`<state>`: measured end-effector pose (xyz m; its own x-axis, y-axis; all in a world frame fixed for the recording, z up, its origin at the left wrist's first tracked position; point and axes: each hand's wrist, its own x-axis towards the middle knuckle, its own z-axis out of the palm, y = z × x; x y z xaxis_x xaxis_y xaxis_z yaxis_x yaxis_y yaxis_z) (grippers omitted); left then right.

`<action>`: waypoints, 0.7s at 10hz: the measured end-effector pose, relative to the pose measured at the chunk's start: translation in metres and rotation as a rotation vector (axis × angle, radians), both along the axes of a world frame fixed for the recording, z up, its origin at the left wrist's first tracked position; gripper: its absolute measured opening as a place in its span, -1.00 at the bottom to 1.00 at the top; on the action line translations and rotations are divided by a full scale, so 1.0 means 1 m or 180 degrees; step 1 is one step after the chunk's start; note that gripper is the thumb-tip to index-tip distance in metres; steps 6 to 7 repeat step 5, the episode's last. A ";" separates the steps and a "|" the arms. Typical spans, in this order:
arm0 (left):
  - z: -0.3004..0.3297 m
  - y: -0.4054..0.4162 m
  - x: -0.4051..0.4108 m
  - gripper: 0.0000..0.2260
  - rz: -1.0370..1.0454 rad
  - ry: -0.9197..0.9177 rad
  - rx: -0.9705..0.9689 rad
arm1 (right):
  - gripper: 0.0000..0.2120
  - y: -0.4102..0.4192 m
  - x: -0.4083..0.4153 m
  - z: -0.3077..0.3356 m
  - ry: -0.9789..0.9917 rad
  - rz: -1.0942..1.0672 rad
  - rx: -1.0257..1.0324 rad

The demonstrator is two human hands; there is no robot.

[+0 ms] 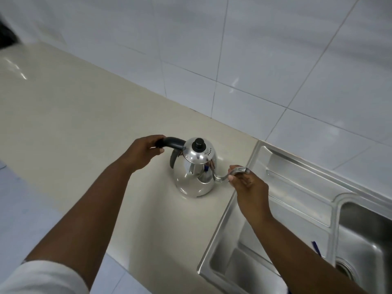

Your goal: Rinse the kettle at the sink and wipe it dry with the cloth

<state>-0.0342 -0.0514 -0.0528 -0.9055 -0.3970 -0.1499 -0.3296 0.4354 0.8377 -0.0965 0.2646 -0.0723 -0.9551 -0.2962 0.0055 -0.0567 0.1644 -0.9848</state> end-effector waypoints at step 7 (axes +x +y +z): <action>-0.015 -0.001 0.002 -0.63 0.0430 0.0041 -0.0124 | -0.73 -0.008 0.008 -0.003 0.0174 0.0231 0.0525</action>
